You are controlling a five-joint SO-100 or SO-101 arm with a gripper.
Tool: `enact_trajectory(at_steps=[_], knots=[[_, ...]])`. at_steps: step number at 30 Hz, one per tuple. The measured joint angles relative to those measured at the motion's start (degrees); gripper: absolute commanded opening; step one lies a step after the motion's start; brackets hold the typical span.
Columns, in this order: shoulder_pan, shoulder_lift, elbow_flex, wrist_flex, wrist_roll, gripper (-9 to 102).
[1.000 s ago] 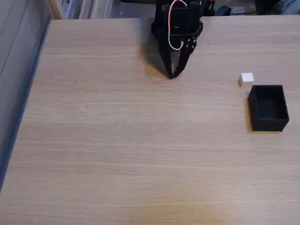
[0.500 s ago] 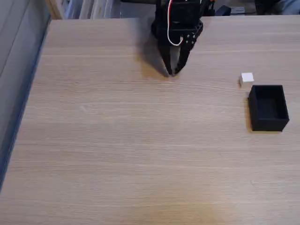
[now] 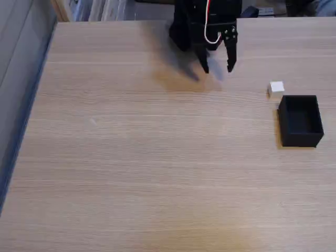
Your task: Pick a white block and place it in the black box.
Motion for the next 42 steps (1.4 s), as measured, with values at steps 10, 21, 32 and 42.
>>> enact_trajectory(at_steps=[10, 21, 32, 42], knots=[[-14.9, -5.3, -7.6, 2.5, 10.4, 24], [-23.6, -13.5, -7.7, -4.2, 17.9, 22], [-30.5, -28.0, -14.2, -11.3, 27.1, 24], [-30.7, -35.5, -15.5, -16.1, 33.8, 25]])
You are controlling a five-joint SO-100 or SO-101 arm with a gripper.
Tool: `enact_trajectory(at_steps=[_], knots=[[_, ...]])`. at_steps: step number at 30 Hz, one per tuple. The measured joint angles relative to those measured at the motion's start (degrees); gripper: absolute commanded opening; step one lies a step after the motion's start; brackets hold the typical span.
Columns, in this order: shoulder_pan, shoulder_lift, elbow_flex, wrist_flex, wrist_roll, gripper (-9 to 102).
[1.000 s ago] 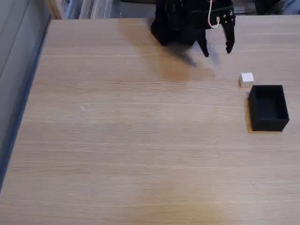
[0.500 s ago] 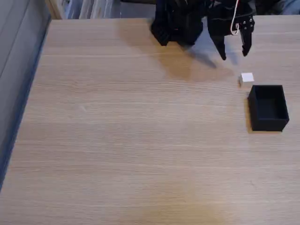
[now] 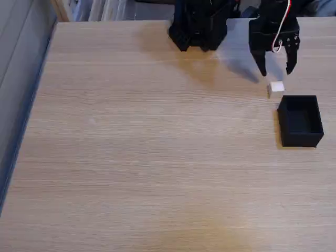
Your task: Pick a white block and place it in the black box.
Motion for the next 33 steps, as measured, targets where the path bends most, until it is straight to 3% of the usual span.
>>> enact_trajectory(at_steps=[33], knots=[[2.7, -15.7, -3.5, -7.6, 1.7, 26]])
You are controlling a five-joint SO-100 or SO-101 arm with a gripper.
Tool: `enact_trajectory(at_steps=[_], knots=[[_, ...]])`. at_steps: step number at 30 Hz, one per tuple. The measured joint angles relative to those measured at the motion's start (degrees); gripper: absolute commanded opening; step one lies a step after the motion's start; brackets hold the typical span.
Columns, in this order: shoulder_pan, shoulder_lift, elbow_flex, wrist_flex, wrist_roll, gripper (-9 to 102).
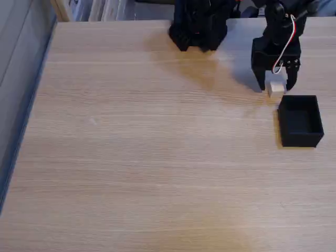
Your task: Pick a white block and place it in the black box.
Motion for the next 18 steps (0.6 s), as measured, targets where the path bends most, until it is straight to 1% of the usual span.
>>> enact_trajectory(at_steps=[9, 13, 15, 18], knots=[[-0.3, -0.7, 0.1, -0.6, 1.0, 23], [-1.1, -1.1, 0.3, -0.6, 1.1, 15], [-1.1, -1.6, 0.3, -0.6, 1.7, 2], [-1.8, -2.0, 0.3, -0.6, 3.6, 0]])
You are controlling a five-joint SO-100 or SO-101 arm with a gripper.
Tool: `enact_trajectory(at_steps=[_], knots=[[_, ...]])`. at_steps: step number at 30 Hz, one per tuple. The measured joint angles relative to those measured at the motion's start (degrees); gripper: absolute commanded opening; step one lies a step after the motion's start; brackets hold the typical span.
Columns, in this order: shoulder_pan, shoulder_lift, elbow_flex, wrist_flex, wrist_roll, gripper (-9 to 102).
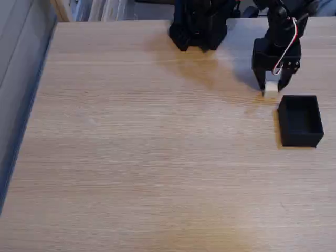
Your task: Pick a white block and place it in the black box.
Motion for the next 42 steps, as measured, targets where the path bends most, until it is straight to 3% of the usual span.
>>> enact_trajectory(at_steps=[9, 20, 31, 42], knots=[[0.1, 0.7, 0.1, 0.8, -0.4, 0], [5.5, 15.0, -2.1, 17.5, -11.0, 0], [5.6, 12.7, -23.3, 30.2, -14.9, 0], [2.7, -1.3, -41.7, 31.8, -15.9, 0]])
